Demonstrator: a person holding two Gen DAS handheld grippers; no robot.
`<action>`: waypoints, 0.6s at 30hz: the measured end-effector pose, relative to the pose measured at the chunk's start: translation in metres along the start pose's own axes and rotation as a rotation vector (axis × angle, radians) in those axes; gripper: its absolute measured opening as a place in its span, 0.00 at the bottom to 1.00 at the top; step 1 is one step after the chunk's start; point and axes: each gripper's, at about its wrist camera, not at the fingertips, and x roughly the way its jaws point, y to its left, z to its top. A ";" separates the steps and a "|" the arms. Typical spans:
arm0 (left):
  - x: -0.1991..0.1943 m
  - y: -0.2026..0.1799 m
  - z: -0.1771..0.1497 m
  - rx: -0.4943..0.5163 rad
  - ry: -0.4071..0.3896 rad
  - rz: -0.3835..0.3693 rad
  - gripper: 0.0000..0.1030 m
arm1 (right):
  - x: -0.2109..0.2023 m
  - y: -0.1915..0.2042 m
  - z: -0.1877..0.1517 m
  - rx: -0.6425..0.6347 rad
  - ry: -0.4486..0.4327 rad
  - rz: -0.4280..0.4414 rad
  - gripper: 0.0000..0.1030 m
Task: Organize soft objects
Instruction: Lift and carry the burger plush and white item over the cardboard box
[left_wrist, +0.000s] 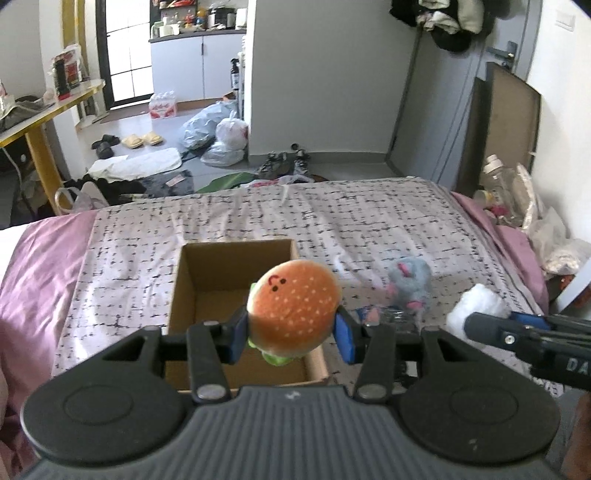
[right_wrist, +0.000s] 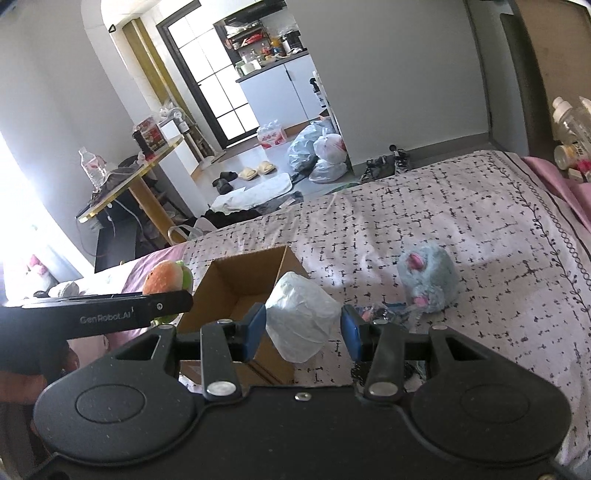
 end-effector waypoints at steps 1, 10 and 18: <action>0.002 0.004 0.001 -0.008 0.006 0.007 0.46 | 0.002 0.001 0.001 -0.003 0.003 0.003 0.43; 0.034 0.036 0.009 -0.039 0.115 0.051 0.46 | 0.023 0.019 0.014 -0.035 0.014 0.037 0.43; 0.067 0.052 0.001 -0.039 0.207 0.077 0.46 | 0.050 0.034 0.019 -0.065 0.048 0.050 0.43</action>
